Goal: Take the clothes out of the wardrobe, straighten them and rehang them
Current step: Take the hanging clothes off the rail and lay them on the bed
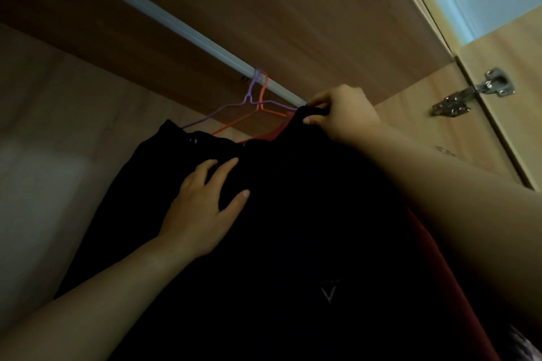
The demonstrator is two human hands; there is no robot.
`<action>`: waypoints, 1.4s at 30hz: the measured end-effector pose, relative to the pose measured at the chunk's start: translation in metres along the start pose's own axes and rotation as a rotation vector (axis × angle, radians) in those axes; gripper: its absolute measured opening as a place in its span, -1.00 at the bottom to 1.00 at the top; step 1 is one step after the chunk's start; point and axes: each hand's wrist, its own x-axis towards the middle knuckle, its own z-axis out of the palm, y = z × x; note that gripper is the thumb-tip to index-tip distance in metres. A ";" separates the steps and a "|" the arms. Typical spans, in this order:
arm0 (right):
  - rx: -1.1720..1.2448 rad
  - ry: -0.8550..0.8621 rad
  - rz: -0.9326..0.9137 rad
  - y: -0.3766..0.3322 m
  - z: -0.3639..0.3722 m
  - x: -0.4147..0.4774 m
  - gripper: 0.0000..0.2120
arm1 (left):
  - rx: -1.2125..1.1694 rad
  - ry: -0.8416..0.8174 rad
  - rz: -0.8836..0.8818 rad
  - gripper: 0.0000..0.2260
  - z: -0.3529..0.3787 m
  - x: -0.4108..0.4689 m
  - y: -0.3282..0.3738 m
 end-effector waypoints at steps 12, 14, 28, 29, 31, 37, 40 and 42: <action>0.217 0.202 0.097 -0.014 -0.025 0.018 -0.85 | 0.097 0.054 0.074 -0.52 -0.042 0.030 0.011; 0.222 0.198 0.107 -0.010 -0.021 -0.002 -0.85 | 0.101 0.051 0.086 -0.53 -0.043 0.015 0.011; 0.222 0.052 0.064 -0.016 -0.009 -0.245 -0.83 | 0.204 0.080 0.098 -0.47 -0.038 -0.140 -0.008; 0.226 0.038 0.061 -0.016 -0.013 -0.261 -0.83 | 0.198 0.040 0.098 -0.48 -0.034 -0.155 -0.009; 0.236 0.003 0.063 -0.016 -0.020 -0.291 -0.82 | 0.153 -0.010 0.130 -0.53 -0.028 -0.183 -0.008; 0.160 -0.142 0.089 -0.016 -0.045 -0.391 -0.86 | -0.028 -0.012 0.143 -0.77 -0.012 -0.265 0.024; 0.066 -0.253 0.095 -0.018 -0.072 -0.442 -0.78 | -0.175 0.009 0.070 -0.85 -0.007 -0.305 0.058; 0.062 -0.277 0.146 -0.018 -0.098 -0.472 -0.74 | -0.229 -0.016 0.064 -0.86 -0.006 -0.326 0.083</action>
